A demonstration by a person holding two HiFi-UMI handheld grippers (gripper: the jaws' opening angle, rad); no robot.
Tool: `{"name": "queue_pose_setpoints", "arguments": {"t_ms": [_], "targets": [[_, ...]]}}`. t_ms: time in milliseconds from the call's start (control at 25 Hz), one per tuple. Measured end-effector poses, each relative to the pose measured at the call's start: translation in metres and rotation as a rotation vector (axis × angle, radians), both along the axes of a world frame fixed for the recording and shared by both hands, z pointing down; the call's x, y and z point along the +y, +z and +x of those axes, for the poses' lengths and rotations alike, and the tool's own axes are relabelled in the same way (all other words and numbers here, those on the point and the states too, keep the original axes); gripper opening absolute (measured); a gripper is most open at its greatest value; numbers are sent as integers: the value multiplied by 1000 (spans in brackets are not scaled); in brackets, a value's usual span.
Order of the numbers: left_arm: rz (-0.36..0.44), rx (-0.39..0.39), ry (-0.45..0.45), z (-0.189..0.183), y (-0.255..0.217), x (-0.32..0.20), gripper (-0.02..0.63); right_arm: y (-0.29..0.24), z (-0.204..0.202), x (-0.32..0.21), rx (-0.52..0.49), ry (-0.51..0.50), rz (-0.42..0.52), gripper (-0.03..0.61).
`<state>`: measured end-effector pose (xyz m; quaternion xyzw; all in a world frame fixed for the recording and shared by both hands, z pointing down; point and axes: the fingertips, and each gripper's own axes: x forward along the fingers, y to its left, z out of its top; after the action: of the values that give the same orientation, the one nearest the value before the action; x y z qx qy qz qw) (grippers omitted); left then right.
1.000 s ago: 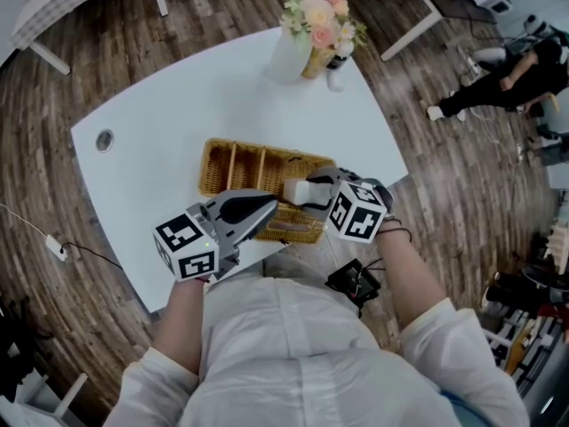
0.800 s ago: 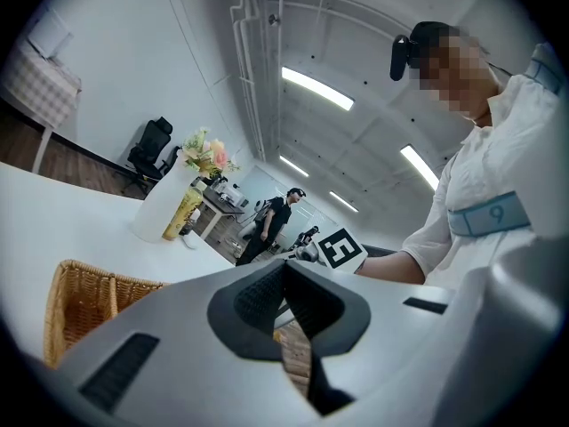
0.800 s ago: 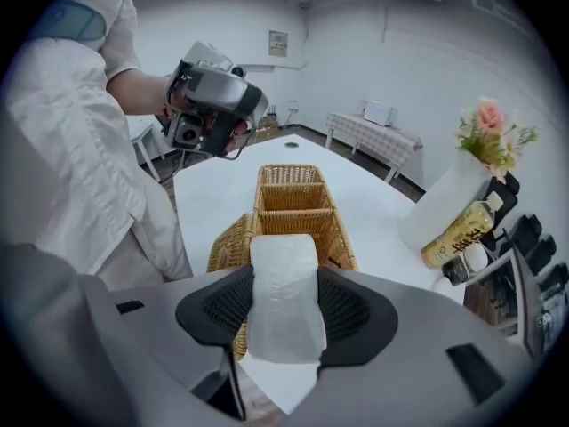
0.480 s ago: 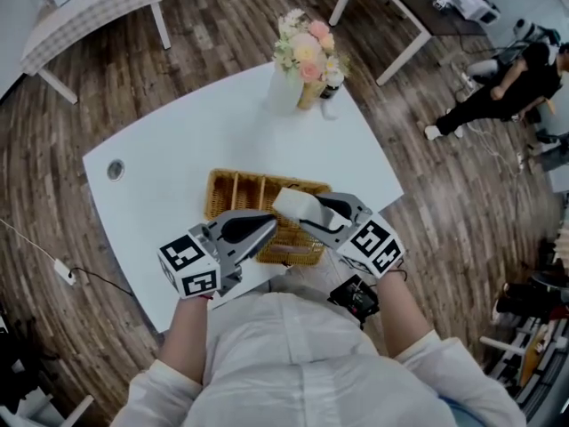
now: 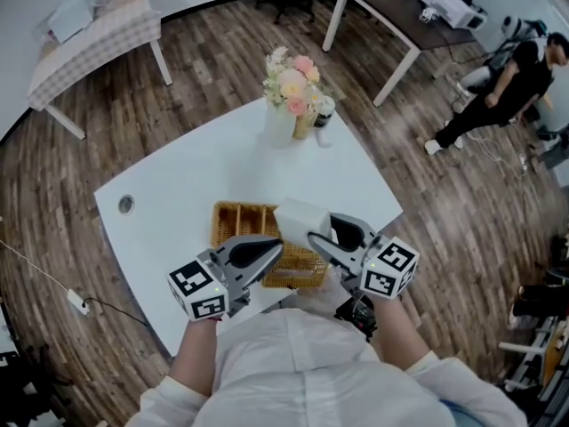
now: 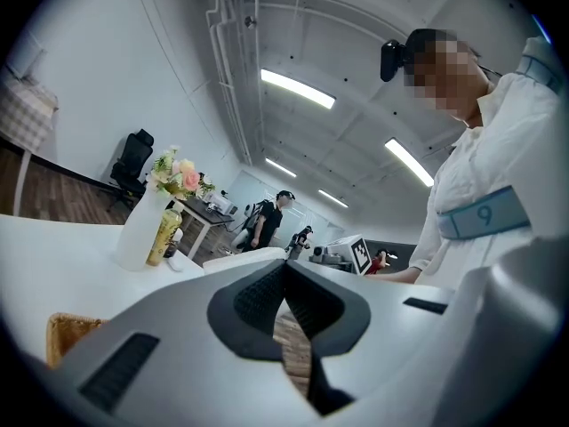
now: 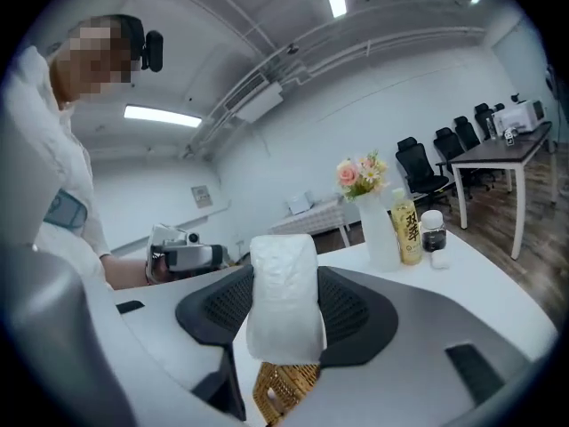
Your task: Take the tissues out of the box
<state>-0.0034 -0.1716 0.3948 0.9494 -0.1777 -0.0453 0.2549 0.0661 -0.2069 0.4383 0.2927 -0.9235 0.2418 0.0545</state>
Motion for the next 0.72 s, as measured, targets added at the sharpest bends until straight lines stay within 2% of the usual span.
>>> {"name": "queue_pose_setpoints", "arguments": {"t_ms": [320, 720], "targets": [[32, -22, 22, 9, -13, -2, 2, -34, 11, -1, -216, 56, 28, 242], [45, -48, 50, 18, -18, 0, 2, -40, 15, -1, -257, 55, 41, 242]]}}
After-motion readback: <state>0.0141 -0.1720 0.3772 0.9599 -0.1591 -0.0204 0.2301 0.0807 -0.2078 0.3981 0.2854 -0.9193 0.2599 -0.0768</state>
